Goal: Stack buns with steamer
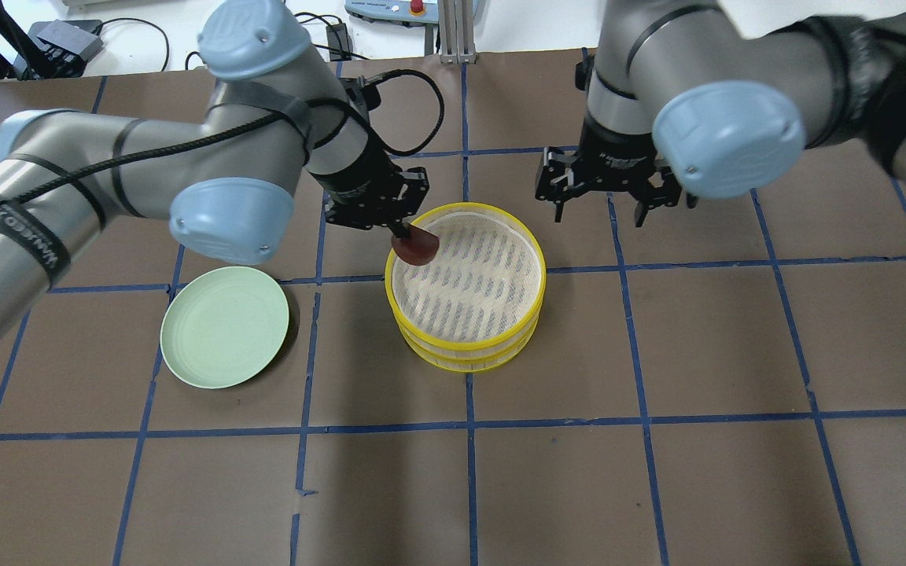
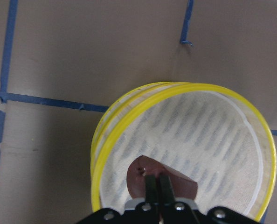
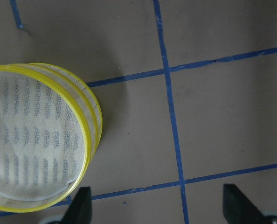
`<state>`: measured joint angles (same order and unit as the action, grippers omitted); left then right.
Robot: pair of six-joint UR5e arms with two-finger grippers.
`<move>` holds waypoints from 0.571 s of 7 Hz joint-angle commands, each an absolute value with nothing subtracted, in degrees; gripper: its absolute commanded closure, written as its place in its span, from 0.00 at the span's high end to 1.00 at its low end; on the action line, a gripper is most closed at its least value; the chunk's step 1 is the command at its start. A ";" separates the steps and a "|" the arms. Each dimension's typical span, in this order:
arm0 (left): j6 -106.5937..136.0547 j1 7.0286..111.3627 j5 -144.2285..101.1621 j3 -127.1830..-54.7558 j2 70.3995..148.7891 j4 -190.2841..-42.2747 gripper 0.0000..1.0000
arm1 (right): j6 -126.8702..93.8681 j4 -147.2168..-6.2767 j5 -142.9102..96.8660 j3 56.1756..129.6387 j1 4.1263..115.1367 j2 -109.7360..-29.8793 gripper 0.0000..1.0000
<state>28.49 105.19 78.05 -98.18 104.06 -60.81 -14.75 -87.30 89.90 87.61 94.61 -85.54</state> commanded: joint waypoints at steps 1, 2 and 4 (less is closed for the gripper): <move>26.84 105.91 80.05 -98.17 104.77 -59.59 0.94 | -12.58 -84.29 90.44 85.87 93.25 -88.41 1.00; 17.06 105.65 87.55 -98.09 103.72 -60.29 0.98 | -10.57 -84.90 90.44 87.09 93.16 -88.42 1.00; 5.58 98.14 90.00 -97.91 98.73 -67.55 1.00 | -7.57 -85.25 90.35 87.80 93.16 -88.59 1.00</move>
<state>12.22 102.89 88.31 -97.98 101.94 -63.39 -9.16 -85.05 90.41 87.44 93.20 -88.49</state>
